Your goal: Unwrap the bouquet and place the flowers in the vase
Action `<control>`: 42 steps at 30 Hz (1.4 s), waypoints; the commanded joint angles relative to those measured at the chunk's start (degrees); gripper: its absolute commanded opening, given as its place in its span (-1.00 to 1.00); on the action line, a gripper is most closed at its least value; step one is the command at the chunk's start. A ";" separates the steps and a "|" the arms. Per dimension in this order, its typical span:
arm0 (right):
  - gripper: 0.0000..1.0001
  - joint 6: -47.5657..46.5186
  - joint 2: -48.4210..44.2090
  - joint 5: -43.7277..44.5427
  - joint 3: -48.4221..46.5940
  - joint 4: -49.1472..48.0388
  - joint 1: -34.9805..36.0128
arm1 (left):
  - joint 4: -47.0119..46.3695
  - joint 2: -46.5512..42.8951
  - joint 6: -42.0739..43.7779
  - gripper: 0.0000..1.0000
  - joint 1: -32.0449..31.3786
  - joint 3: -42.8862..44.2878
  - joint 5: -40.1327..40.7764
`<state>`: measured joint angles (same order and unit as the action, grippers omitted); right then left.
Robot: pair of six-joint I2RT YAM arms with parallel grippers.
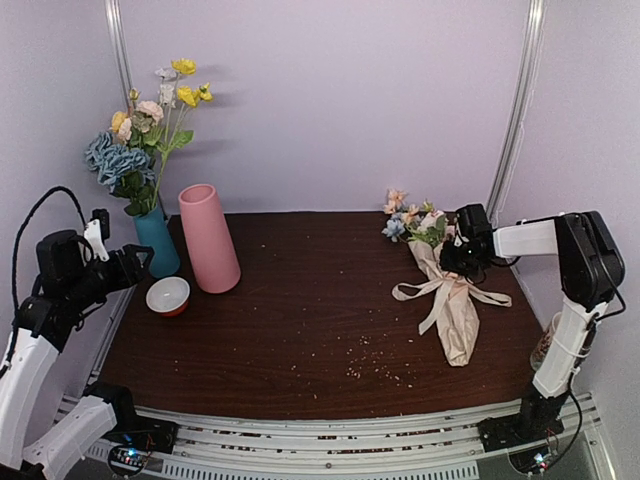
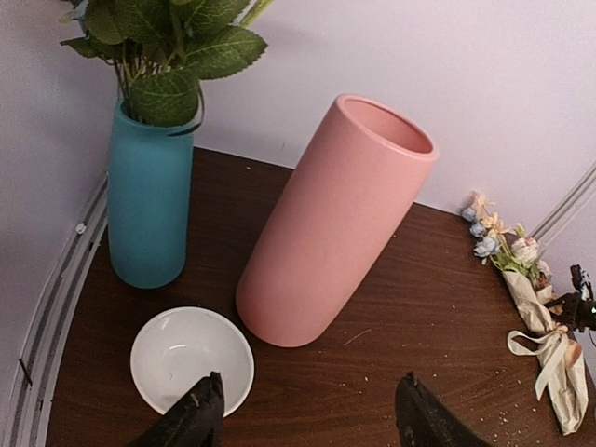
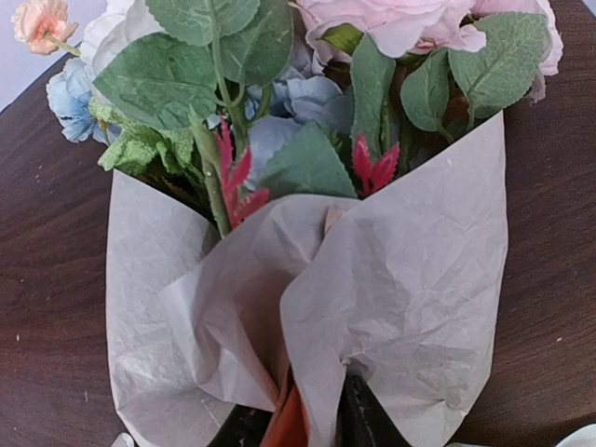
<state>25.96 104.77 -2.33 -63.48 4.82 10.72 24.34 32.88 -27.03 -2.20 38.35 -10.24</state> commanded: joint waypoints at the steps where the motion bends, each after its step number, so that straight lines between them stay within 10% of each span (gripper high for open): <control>1: -0.46 2.21 -0.80 -2.73 2.47 3.45 4.81 | -0.47 -0.76 1.86 0.27 0.04 3.70 -7.87; 12: -0.47 13.73 0.39 -0.96 0.50 1.71 17.74 | -2.20 2.37 1.11 0.16 -4.24 4.46 -9.30; 31: -0.45 20.61 0.39 1.92 -3.33 1.32 28.09 | -18.90 26.69 2.58 0.18 -46.79 5.80 12.11; 42: 0.38 13.03 -6.50 -1.45 -2.93 7.13 27.38 | -29.84 49.00 7.38 0.27 -58.32 9.86 8.64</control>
<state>41.91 102.94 -3.20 -66.17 8.47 38.50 3.31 76.20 -22.02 -58.46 45.80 0.16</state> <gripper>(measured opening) 0.656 0.631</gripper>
